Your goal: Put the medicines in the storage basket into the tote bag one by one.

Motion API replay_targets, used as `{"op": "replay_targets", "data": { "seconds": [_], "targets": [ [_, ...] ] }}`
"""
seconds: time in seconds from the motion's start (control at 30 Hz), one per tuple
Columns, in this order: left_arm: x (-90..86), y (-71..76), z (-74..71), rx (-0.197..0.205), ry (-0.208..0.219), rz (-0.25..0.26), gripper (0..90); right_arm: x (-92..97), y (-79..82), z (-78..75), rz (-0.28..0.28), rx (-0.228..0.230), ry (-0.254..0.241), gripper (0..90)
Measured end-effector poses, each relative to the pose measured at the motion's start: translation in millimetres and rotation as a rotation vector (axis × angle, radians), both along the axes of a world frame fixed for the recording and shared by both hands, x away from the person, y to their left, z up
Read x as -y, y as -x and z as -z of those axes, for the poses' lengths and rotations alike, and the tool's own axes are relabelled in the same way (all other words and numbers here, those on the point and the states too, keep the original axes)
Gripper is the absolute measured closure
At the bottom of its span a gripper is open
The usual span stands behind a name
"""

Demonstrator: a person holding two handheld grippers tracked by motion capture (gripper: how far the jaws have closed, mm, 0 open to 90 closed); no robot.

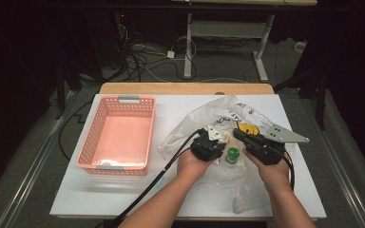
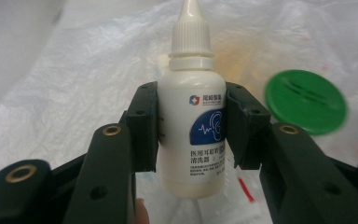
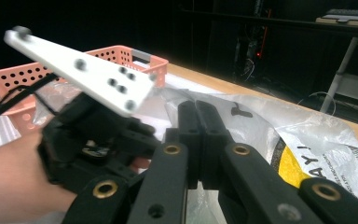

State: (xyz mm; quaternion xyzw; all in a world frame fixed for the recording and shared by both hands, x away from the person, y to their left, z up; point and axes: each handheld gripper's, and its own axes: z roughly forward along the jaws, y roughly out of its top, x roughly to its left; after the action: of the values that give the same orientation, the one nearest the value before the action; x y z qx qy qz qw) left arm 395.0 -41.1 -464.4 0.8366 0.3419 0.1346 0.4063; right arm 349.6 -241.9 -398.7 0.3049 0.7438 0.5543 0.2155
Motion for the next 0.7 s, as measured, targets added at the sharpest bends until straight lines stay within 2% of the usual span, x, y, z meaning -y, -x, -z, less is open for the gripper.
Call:
{"op": "replay_targets", "data": {
  "seconds": [0.07,0.17,0.3,0.33,0.4,0.5,0.7],
  "targets": [
    [-0.7,-7.7,2.7,-0.022,-0.001,-0.007,57.5,0.2,-0.1,0.2,0.001,-0.007,-0.004,90.0],
    [-0.9,-16.5,6.4,-0.030,-0.020,-0.022,57.5,0.9,0.3,0.3,-0.005,-0.003,0.003,90.0],
    [1.1,-20.0,7.7,-0.042,0.015,-0.025,57.2,1.9,0.3,-0.3,0.001,-0.001,0.001,90.0],
    [1.5,-19.6,7.3,-0.039,0.023,-0.027,56.0,2.2,0.3,-0.1,0.004,-0.003,0.001,90.0],
    [1.7,-17.8,5.1,-0.036,0.033,-0.028,47.3,3.0,0.1,0.3,0.002,-0.004,0.001,90.0],
    [0.0,-13.6,-0.1,-0.029,0.018,-0.012,41.6,4.2,-0.2,0.6,0.002,-0.005,0.000,90.0],
    [-9.0,2.3,-10.5,0.007,0.020,0.022,41.1,4.1,0.9,-0.2,0.008,-0.001,0.003,90.0]
  ]
}}
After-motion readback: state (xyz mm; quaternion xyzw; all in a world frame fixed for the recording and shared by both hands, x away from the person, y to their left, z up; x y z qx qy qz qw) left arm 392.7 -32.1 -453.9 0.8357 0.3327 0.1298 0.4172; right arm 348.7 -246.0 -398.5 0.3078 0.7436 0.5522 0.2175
